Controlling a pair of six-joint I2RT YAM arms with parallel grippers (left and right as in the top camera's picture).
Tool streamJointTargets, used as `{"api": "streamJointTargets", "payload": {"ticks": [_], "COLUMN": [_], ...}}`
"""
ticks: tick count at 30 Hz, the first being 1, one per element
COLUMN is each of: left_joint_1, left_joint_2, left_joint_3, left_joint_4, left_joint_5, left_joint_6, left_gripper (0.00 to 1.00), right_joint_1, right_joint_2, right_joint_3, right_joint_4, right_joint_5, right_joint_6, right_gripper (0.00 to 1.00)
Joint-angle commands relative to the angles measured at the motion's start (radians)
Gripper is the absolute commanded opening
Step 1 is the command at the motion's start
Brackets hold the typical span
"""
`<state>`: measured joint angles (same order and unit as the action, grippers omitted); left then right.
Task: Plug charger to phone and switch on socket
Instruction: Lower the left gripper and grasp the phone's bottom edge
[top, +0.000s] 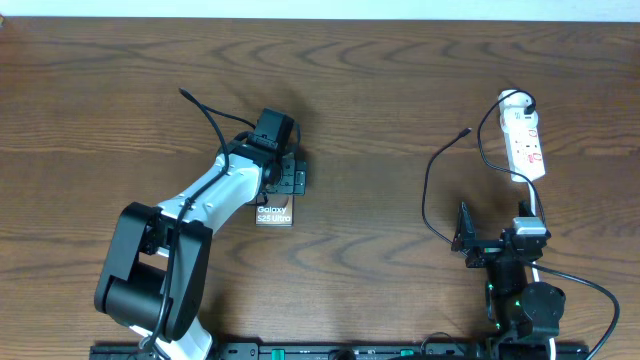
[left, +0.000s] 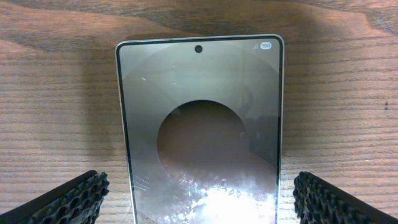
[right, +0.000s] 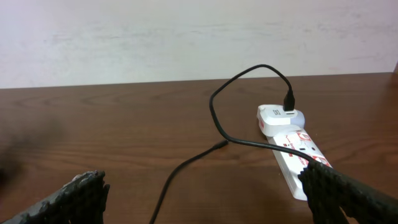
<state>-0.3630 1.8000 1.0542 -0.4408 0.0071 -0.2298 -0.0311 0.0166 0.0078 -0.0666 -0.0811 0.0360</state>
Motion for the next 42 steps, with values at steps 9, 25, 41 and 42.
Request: {"api": "streamJointTargets", "payload": {"ticks": [9, 25, 41, 42], "left_joint_1": [-0.003, -0.003, -0.003, -0.003], "left_joint_2": [0.029, 0.076, 0.076, 0.076], "left_joint_3": [-0.005, -0.005, -0.005, -0.005], "left_joint_4": [0.002, -0.014, -0.032, -0.032], "left_joint_5": [0.019, 0.072, 0.072, 0.072], "left_joint_6": [-0.004, -0.005, -0.065, -0.065], "left_gripper": [0.98, 0.88, 0.70, 0.69], "right_joint_1": [0.006, 0.006, 0.006, 0.006], "right_joint_2": [-0.009, -0.009, -0.009, -0.009], "right_joint_3": [-0.002, -0.003, -0.002, -0.002], "right_joint_4": [-0.004, -0.004, -0.004, -0.004], "right_joint_5": [0.004, 0.004, 0.004, 0.004], "right_joint_6": [-0.015, -0.015, -0.015, -0.015], "right_gripper": [0.99, 0.99, 0.99, 0.99]}}
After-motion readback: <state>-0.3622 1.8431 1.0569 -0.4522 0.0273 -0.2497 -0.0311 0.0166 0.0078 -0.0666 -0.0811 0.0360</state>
